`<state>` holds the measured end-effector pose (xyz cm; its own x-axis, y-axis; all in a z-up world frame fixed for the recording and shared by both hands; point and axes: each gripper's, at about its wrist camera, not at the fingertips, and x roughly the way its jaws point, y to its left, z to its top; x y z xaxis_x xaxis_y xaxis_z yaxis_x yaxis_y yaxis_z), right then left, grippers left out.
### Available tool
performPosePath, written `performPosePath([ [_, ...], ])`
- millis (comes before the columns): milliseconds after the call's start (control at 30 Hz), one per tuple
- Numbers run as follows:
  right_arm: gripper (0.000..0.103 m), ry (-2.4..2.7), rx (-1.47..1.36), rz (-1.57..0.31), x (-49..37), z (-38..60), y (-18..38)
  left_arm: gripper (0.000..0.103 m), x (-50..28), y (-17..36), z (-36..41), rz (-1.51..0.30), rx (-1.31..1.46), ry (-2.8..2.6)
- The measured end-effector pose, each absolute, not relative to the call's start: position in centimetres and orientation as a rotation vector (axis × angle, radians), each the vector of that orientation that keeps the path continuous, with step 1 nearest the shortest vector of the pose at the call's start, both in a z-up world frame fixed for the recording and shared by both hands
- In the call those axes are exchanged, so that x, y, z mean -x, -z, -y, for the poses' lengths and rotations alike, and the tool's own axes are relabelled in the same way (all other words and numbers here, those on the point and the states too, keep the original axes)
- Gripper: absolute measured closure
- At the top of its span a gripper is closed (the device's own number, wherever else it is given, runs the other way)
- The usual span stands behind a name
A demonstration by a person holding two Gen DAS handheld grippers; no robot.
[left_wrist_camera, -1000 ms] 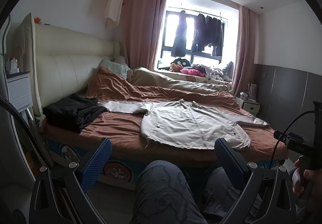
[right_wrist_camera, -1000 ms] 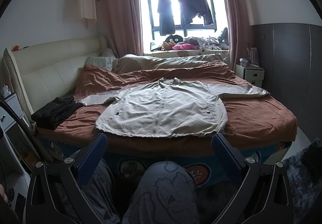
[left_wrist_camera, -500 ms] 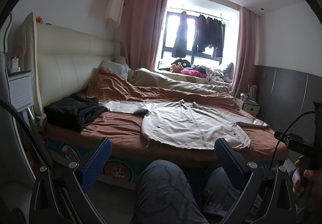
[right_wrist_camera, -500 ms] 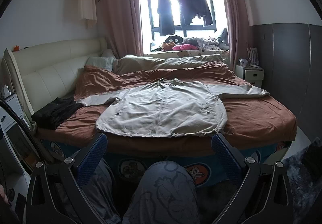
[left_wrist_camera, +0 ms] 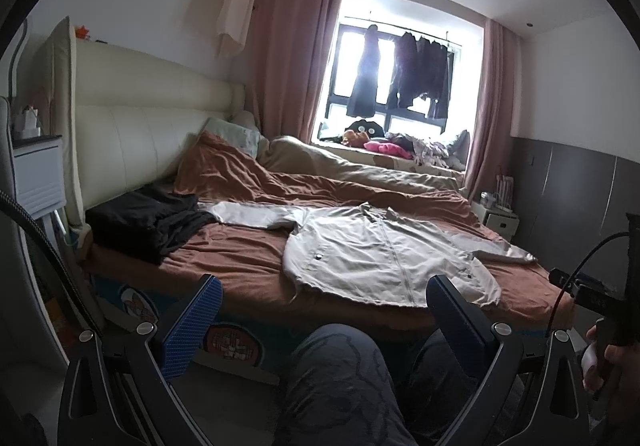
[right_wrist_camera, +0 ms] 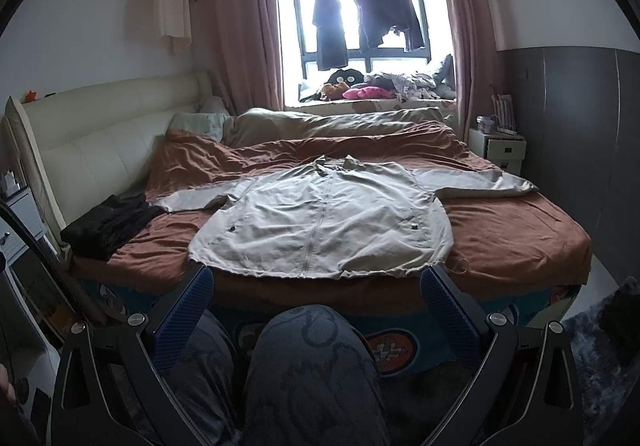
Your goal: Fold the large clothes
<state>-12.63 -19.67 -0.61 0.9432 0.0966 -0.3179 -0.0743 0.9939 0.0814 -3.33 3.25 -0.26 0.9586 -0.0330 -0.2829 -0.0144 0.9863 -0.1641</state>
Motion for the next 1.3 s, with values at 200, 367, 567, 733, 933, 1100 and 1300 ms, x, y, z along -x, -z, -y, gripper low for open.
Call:
performPosePath([
  [200,0.000,-0.113,-0.060,-0.337,10.2,19.6,0.5,0.000,1.4,0.0,-3.6,-0.288,0.181,-0.014],
  [367,0.000,-0.133,-0.053,-0.350,7.0,19.1,0.5,0.000,-1.0,0.2,-4.3,-0.298,0.190,-0.037],
  [567,0.000,-0.136,-0.046,-0.390,2.2,18.6,0.8,0.000,-5.4,0.8,-5.7,-0.345,0.199,-0.066],
  [733,0.000,-0.134,-0.077,-0.422,-1.9,18.5,0.6,0.001,-8.7,1.5,-6.8,-0.374,0.212,-0.082],
  [933,0.000,-0.124,-0.071,-0.460,-6.3,17.9,0.1,0.001,-12.7,2.5,-8.1,-0.431,0.231,-0.109],
  [1100,0.000,-0.131,-0.062,-0.501,-10.6,16.7,-0.1,0.001,-16.1,3.5,-9.6,-0.478,0.256,-0.135],
  [1300,0.000,-0.160,-0.056,-0.528,-15.6,15.1,-0.7,0.001,-19.7,3.9,-11.4,-0.513,0.272,-0.158],
])
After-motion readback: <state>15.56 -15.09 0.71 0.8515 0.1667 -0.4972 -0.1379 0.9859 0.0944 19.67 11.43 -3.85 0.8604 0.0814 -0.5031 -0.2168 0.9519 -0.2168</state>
